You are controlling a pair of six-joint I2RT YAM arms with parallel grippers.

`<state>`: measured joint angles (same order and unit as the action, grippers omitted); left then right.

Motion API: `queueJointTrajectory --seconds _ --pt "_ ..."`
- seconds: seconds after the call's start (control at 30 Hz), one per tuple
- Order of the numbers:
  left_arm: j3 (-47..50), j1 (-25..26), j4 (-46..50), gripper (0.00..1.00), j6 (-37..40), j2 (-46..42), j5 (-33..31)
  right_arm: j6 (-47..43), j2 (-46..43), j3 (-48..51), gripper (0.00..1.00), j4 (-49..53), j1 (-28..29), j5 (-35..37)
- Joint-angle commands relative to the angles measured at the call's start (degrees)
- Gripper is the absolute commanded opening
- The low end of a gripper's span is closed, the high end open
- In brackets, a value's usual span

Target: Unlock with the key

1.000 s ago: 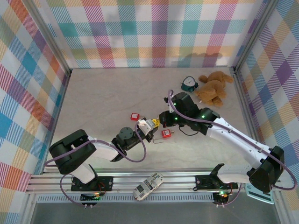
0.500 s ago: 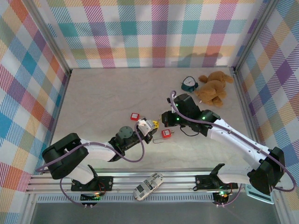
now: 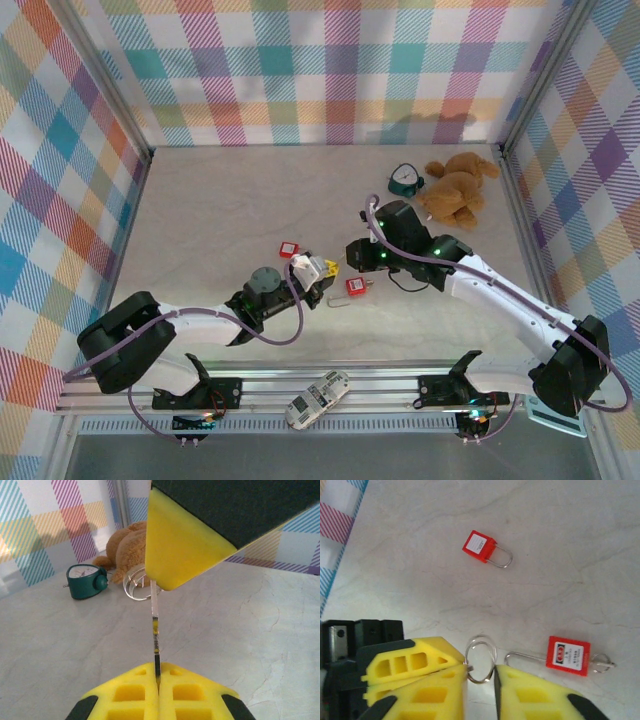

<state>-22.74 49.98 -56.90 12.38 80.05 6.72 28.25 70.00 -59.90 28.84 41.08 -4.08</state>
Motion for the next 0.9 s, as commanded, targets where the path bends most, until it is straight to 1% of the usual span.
queueJointTrajectory --seconds 0.0,0.07,0.1,0.17,0.2,0.23,0.27,0.3,0.33,0.37,0.4,0.43,0.47,0.5,0.53,0.6,0.7,0.8,0.87 --pt "-1.3 -1.4 -2.0 0.0 -2.1 -1.6 6.4 -3.6 -3.2 -1.0 0.25 -0.6 -1.0 2.4" --pt "-1.2 -3.5 -2.1 0.0 -4.3 -1.5 9.7 -5.5 -6.7 2.6 0.23 -5.3 -2.4 1.8" --pt "-1.2 -4.6 -2.5 0.0 -5.9 -1.4 11.7 -5.7 -8.7 5.3 0.23 -9.4 -3.3 1.5" --pt "-0.9 -6.4 -4.4 0.0 -8.7 -1.1 14.8 -4.4 -12.2 10.1 0.28 -16.9 -5.0 -0.9" --pt "-0.7 -7.4 -5.8 0.0 -10.2 -0.8 16.1 -4.3 -13.5 11.9 0.32 -20.4 -5.3 -2.8" --pt "-0.5 -8.3 -7.1 0.0 -11.8 -0.5 17.1 -4.5 -13.8 12.6 0.4 -22.3 -5.3 -3.7" --pt "-0.3 -9.1 -8.4 0.0 -13.0 -0.2 17.8 -5.5 -13.1 12.7 0.46 -23.2 -5.3 -4.6" --pt "-0.2 -9.8 -9.6 0.0 -14.2 0.1 18.7 -7.4 -11.7 12.6 0.55 -23.0 -5.3 -5.7" --pt "-0.2 -10.3 -10.3 0.0 -15.3 0.4 19.6 -11.2 -9.2 10.5 0.58 -19.3 -5.2 -5.6" --pt "-0.2 -10.7 -10.6 0.0 -15.8 0.6 20.3 -12.5 -7.3 8.3 0.57 -15.8 -5.4 -5.3" --pt "-0.2 -10.9 -10.6 0.0 -16.4 0.7 21.2 -11.6 -5.7 6.3 0.57 -12.9 -6.1 -3.4" --pt "-0.2 -11.2 -10.7 0.0 -17.1 0.9 22.2 -9.1 -5.2 5.5 0.57 -12.4 -8.0 -4.6" --pt "-0.2 -11.5 -10.8 0.0 -17.8 1.1 22.9 -8.4 -5.2 6.3 0.57 -14.9 -10.1 -10.8" --pt "-0.2 -11.8 -10.9 0.0 -18.7 1.3 23.7 -8.4 -5.8 8.2 0.57 -19.9 -11.8 -18.7" --pt "-0.3 -12.0 -10.8 0.0 -19.6 1.6 24.1 -9.4 -6.6 10.3 0.58 -24.7 -12.0 -23.7" --pt "-0.5 -12.3 -9.4 0.0 -20.1 1.1 25.1 -11.4 -7.6 12.5 0.6 -29.2 -11.9 -28.3" --pt "-0.8 -12.4 -6.2 0.0 -19.6 -0.3 25.7 -14.6 -7.1 12.6 0.59 -30.6 -11.9 -34.9" --pt "-1.4 -12.4 -3.9 0.0 -19.3 -1.5 26.4 -17.1 -5.6 11.6 0.58 -29.1 -11.9 -36.7" --pt "-2.0 -12.5 -2.9 0.0 -19.4 -1.9 27.4 -18.3 -3.7 10.7 0.55 -27.5 -11.9 -38.0"
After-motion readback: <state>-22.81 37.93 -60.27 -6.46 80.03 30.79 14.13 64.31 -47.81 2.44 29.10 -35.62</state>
